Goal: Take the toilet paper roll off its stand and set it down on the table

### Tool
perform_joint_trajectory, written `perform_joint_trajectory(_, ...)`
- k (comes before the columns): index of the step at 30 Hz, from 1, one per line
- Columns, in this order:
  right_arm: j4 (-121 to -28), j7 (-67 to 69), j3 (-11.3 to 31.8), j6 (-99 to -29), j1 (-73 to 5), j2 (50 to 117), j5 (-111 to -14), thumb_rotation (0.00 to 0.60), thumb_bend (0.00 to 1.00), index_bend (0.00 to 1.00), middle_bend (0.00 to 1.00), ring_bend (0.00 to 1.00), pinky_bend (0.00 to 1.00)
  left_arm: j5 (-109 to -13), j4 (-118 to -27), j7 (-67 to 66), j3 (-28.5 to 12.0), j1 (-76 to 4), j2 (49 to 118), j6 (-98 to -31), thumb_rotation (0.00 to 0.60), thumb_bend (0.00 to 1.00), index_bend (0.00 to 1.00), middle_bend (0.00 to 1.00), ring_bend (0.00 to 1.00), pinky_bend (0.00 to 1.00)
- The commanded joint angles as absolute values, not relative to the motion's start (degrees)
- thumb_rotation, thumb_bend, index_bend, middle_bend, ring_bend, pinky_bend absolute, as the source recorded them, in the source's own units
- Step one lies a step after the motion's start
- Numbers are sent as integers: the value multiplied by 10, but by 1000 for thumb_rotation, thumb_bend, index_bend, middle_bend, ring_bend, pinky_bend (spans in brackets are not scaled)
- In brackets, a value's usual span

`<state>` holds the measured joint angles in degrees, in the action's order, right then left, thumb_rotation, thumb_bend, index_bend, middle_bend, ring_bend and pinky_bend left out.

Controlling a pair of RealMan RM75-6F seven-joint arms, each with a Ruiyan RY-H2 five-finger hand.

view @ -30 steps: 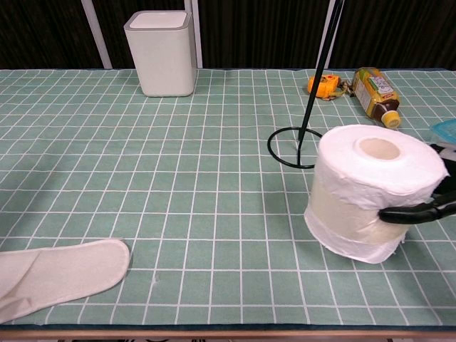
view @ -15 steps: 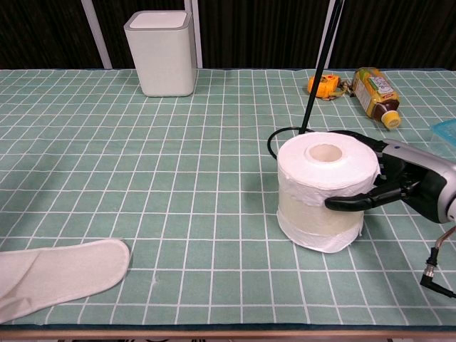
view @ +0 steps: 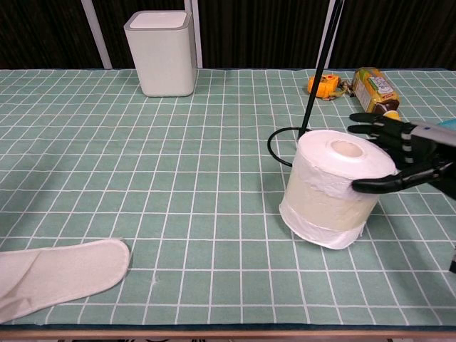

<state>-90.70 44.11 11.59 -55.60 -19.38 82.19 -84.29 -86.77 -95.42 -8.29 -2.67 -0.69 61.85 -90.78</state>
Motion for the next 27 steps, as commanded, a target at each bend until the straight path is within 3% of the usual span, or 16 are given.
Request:
perform_joint_trajectory(1,-939,469,105,-598,-167,741,-874,600,0,0,0,0,0,-870,-955,-86,-25,-7,620,-907,600,176,43,0,0,15)
perform_joint_trajectory(8,-969,461,77,-707,-114,606,-960,600,0,0,0,0,0,-869,-957,-87,-26,-6,620,-911,600,176,43,0,0,14)
perform_joint_trajectory(12,-955,333,69,-785,-68,576,-979,600,0,0,0,0,0,-870,-958,-88,-26,-6,620,-911,600,176,43,0,0,15)
perform_joint_trajectory(18,-898,30,76,-894,-13,630,-992,600,0,0,0,0,0,-869,-957,-90,-27,-6,622,-912,600,175,43,0,0,15)
perform_joint_trajectory(27,-833,-64,80,-931,-10,682,-999,600,0,0,0,0,0,-860,-946,-90,-32,-12,630,-902,600,176,43,0,0,13)
